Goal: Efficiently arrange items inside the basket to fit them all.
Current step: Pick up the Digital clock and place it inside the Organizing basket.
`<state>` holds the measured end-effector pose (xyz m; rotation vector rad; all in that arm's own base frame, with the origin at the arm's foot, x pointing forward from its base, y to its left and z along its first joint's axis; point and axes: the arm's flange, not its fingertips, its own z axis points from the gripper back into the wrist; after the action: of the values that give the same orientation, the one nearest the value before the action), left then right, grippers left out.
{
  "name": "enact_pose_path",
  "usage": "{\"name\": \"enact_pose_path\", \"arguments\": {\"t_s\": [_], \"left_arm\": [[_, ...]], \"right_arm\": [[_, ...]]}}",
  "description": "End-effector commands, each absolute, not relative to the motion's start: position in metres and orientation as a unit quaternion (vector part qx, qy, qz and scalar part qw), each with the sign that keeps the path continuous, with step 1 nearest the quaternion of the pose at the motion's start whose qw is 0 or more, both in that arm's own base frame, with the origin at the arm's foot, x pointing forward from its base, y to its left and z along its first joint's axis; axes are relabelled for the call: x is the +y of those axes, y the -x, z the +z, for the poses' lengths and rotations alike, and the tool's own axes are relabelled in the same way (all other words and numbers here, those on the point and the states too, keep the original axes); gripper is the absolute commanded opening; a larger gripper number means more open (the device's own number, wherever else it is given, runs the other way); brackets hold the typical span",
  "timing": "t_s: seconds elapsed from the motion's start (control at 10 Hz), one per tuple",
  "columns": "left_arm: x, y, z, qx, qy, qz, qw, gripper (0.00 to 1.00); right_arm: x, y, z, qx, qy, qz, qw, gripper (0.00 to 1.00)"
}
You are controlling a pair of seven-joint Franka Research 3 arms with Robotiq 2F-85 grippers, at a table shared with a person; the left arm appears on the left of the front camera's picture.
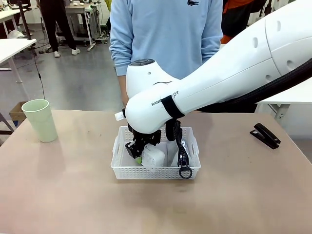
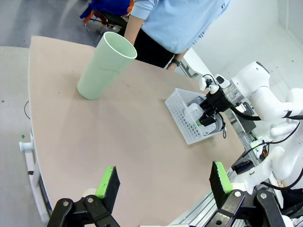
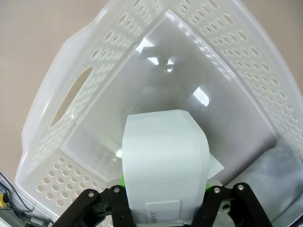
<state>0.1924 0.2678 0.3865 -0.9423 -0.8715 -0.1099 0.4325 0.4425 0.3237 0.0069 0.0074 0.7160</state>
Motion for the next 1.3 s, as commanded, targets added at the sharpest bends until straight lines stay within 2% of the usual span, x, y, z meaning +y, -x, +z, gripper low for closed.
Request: {"name": "enact_pose_path", "arguments": {"t_s": [0.0,0.7,0.9,1.1,1.2], "left_arm": [[0.267,-0.193,0.390,-0.419,0.440,-0.055,0.792,1.00],[0.267,-0.193,0.390,-0.419,0.440,-0.055,0.792,1.00],[0.267,-0.193,0.390,-0.419,0.440,-0.055,0.792,1.00],[0.267,-0.193,0.390,-0.419,0.440,-0.055,0.792,1.00],[0.267,-0.193,0.390,-0.419,0.440,-0.055,0.792,1.00]], "right_arm": [[0.443,-0.435,0.327,-0.017,0.023,0.351,0.936,1.00],[0.437,-0.434,0.334,-0.035,0.023,0.341,0.939,1.00],[0.431,-0.431,0.348,-0.040,0.002,0.337,0.941,1.00],[0.398,-0.422,0.396,-0.056,-0.035,0.291,0.954,1.00],[0.362,-0.411,0.435,-0.044,-0.087,0.251,0.963,1.00]]}}
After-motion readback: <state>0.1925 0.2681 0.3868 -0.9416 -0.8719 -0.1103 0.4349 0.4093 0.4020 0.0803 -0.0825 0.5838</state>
